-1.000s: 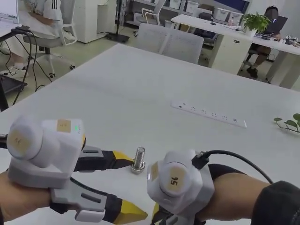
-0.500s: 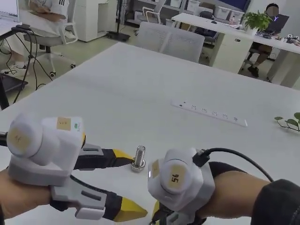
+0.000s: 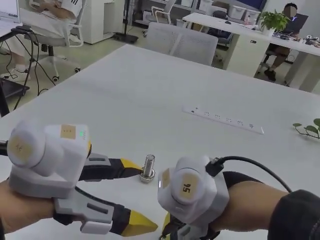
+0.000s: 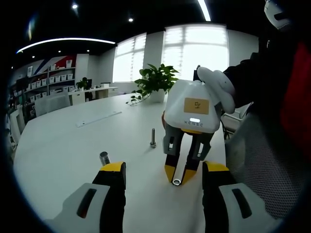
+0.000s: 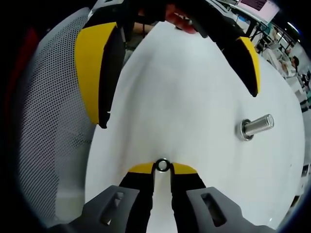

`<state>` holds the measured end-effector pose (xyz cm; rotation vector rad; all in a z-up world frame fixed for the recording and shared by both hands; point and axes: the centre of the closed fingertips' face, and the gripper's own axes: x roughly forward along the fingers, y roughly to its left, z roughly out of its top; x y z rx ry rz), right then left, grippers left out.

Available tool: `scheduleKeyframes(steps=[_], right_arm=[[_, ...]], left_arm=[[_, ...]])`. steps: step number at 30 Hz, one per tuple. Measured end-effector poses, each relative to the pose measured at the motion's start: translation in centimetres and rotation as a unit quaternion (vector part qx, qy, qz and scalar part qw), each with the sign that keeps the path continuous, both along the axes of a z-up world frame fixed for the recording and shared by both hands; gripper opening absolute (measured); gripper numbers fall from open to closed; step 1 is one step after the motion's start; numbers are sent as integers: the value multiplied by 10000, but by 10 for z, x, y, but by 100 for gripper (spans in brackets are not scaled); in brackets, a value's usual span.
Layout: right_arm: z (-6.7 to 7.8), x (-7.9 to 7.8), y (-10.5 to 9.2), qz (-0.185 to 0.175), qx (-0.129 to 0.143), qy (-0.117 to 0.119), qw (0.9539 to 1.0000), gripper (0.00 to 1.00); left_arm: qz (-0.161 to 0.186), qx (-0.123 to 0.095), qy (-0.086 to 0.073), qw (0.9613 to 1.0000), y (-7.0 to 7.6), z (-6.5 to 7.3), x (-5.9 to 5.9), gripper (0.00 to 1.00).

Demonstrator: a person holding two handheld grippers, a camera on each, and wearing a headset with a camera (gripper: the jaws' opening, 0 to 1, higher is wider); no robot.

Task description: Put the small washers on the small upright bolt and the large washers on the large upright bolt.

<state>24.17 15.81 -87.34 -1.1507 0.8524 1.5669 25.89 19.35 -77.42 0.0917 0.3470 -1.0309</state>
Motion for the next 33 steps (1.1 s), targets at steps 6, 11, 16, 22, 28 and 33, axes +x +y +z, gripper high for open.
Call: scheduleKeyframes(steps=[6, 11, 16, 22, 28, 33], right_arm=[[0, 0, 0, -14, 6, -12, 10000, 13], [0, 1, -2, -63, -6, -24, 10000, 13], [0, 4, -9, -115, -53, -52, 9999, 13], [0, 7, -16, -206, -72, -54, 9997, 13], [1, 10, -28, -328, -140, -48, 9994, 13], [1, 11, -37, -433, -193, -41, 9989, 13]], left_arm=[[-6, 11, 12, 10000, 0, -1, 0, 63], [-6, 26, 23, 10000, 0, -1, 0, 63], [-26, 47, 35, 10000, -1, -2, 0, 63], [-48, 65, 46, 10000, -3, -2, -2, 63], [-61, 74, 47, 9999, -4, -2, -2, 63], [-70, 78, 41, 9999, -5, -2, -3, 62]])
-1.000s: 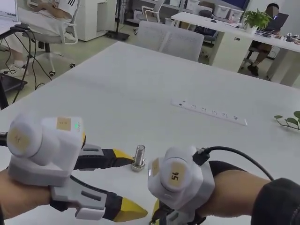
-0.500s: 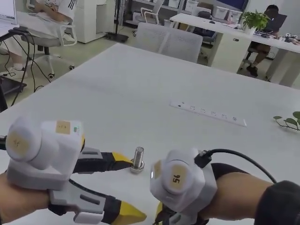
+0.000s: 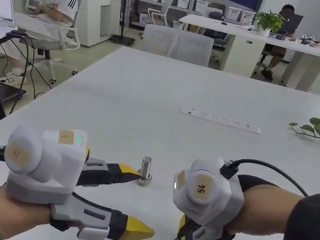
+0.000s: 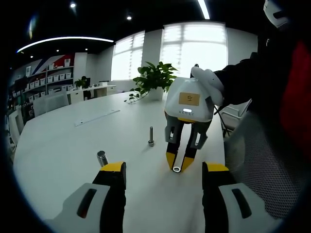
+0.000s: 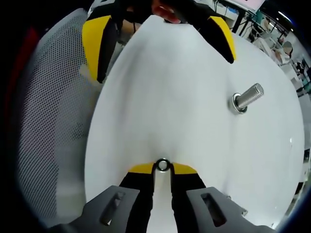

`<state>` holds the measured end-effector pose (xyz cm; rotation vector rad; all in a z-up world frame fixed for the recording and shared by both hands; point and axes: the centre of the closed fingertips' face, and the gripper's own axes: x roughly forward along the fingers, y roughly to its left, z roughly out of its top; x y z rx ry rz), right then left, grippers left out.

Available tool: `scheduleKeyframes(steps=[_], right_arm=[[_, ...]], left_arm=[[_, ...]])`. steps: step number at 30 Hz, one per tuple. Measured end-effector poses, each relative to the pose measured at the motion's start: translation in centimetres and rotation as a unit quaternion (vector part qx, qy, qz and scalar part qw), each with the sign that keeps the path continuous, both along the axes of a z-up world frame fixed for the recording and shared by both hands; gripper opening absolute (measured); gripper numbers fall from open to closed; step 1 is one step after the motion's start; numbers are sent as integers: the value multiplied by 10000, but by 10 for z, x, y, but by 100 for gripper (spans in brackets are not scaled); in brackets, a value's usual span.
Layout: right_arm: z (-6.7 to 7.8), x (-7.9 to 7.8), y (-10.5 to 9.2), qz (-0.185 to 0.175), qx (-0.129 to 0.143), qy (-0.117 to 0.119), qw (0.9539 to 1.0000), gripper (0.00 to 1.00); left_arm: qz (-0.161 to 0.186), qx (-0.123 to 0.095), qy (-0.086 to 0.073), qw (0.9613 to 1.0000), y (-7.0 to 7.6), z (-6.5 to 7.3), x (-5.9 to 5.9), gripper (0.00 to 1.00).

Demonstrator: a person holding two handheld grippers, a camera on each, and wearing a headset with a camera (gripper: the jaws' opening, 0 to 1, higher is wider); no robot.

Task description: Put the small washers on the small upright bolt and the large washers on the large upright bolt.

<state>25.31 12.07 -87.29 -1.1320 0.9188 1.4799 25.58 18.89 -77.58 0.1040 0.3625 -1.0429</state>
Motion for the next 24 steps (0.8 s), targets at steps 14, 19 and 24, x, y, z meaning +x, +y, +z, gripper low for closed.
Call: scheduleKeyframes(steps=[14, 19, 24], right_arm=[[4, 9, -31, -271, -133, -31, 9995, 13], [7, 15, -40, -365, -165, -67, 9992, 13], [11, 20, -48, -471, -179, -92, 9987, 13]], left_arm=[[-41, 16, 13, 10000, 0, -2, 0, 62], [-38, 22, 16, 10000, 0, -3, 0, 62], [-36, 28, 14, 10000, 0, -3, 0, 62]])
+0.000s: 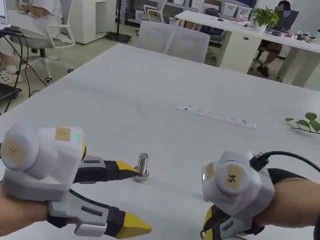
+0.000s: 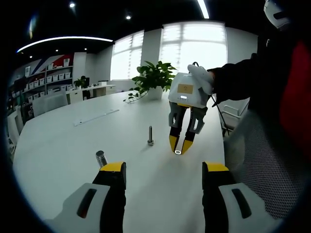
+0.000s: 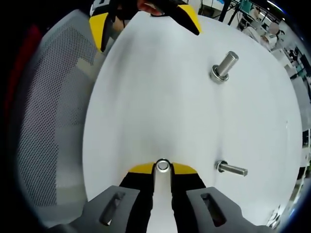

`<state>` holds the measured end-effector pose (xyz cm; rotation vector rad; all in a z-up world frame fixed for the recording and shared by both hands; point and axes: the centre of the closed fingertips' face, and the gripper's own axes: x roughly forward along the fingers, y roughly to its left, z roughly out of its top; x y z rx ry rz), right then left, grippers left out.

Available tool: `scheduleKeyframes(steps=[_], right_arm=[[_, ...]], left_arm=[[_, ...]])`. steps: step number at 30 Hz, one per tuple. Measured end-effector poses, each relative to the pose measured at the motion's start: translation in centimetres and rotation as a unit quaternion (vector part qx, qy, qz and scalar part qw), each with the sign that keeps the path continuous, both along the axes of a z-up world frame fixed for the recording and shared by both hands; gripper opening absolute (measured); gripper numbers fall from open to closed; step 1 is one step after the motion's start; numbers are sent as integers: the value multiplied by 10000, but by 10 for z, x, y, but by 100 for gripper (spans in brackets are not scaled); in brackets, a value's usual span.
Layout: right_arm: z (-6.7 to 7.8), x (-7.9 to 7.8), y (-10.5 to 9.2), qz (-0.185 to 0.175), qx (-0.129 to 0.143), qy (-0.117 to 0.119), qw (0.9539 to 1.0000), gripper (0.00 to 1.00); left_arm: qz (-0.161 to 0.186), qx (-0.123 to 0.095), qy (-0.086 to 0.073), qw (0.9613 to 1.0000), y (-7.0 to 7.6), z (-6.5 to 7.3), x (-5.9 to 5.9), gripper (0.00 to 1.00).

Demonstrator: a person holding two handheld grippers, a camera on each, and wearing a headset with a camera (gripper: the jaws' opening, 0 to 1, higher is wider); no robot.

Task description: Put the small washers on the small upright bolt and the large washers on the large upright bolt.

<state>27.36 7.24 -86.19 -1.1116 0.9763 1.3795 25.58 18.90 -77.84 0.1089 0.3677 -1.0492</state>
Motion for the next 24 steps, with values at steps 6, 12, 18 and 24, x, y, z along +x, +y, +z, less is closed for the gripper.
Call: scheduleKeyframes(steps=[6, 12, 18, 24], right_arm=[[7, 7, -9, -169, 42, -19, 9998, 13], [15, 17, -17, -328, 60, -70, 9994, 13], [23, 27, -26, -411, 10, -156, 9990, 13], [36, 39, -33, -447, -15, -283, 9986, 13]], left_arm=[[-6, 4, 9, 10000, -1, 0, 0, 62], [-14, -2, 8, 10000, -1, 0, 0, 62], [-14, -8, 3, 10000, -1, 0, 0, 62], [-15, -14, 4, 10000, -2, 0, 1, 62]])
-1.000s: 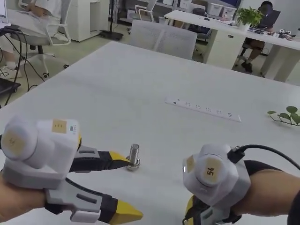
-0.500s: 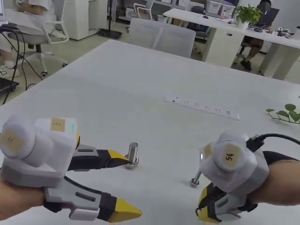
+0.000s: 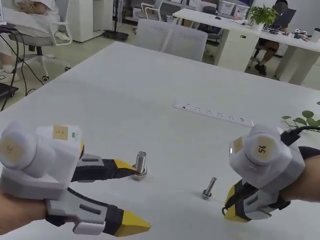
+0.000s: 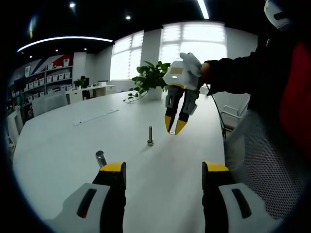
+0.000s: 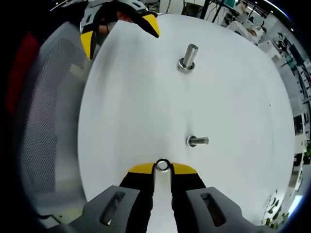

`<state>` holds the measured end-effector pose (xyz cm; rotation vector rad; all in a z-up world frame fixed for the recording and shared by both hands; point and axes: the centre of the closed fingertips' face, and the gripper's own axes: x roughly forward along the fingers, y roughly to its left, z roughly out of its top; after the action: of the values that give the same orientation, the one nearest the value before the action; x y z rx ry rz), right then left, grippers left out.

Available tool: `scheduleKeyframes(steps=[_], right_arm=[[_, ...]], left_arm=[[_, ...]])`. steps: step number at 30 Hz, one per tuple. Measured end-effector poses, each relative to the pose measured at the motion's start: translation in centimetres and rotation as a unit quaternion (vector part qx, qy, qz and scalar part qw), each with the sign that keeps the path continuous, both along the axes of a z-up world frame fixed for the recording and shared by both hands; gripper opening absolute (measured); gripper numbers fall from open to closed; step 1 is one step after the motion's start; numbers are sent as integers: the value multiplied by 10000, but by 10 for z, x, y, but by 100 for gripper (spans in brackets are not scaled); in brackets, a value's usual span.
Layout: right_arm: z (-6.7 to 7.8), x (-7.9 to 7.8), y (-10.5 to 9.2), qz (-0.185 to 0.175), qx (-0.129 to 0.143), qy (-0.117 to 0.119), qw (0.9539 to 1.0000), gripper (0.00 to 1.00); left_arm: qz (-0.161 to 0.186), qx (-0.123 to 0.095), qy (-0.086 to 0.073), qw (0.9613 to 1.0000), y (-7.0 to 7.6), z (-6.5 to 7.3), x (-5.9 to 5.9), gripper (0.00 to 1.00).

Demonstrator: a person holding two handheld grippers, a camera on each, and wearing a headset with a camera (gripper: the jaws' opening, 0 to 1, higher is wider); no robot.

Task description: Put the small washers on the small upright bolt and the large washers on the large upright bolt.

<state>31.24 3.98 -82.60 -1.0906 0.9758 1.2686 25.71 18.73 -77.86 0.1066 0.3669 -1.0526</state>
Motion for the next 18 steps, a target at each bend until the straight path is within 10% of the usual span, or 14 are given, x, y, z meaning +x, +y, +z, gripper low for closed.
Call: scheduleKeyframes(steps=[18], right_arm=[[35, 32, 9, 97, 117, -386, 9991, 13]], left_arm=[[12, 27, 34, 10000, 0, -1, 0, 62]])
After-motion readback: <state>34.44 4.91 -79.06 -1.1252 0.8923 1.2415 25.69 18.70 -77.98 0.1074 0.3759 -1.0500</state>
